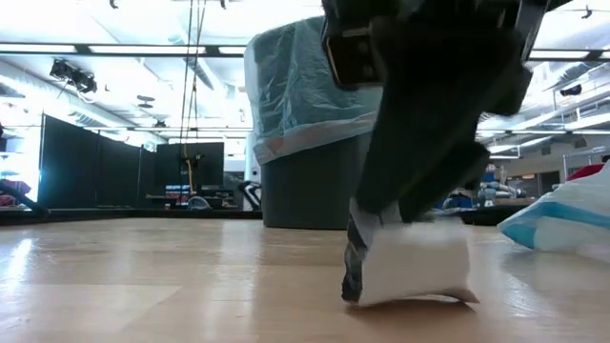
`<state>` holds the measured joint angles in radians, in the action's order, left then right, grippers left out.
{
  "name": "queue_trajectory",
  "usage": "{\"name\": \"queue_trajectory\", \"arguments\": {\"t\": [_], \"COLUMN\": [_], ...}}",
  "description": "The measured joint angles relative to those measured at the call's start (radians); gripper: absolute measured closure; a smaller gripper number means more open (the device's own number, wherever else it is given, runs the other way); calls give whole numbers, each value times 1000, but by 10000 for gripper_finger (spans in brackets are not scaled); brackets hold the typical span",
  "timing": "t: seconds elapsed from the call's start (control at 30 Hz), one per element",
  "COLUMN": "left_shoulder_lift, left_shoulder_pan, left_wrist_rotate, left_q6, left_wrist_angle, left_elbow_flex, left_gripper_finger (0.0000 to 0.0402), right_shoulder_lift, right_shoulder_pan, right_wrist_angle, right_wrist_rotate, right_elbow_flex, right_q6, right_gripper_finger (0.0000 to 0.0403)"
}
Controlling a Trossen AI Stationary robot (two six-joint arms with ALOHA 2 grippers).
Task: Place trash/remove bag and relplace
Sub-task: Put the plastic wrapper into the trash bin
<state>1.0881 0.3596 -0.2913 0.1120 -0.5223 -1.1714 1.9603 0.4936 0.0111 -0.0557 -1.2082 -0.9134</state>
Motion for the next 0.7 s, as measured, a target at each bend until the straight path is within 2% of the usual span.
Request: {"name": "queue_trajectory", "arguments": {"t": [0.17,0.3,0.47,0.7], "left_shoulder_lift": [-5,-9,-18,-29], "left_shoulder_pan": [0,0,0,0], "left_wrist_rotate": [-2,-10,-29,-38], "left_q6": [-1,-2,0,-10], "left_wrist_angle": [-38,-91,-106,-104], "left_elbow_flex": [-38,-53,-54,-54], "left_gripper_finger": [392,392,392,392], "right_shoulder_lift": [35,44,42,-9], "right_shoulder_pan": [-14,-12,-26,-56], "right_wrist_angle": [-35,-52,-60,-81], "right_wrist_rotate": [81,101,152,90], "right_elbow_flex": [0,0,0,0], "right_q6": [8,6,-17,-16], "right_gripper_finger": [288,313,384,402]}}
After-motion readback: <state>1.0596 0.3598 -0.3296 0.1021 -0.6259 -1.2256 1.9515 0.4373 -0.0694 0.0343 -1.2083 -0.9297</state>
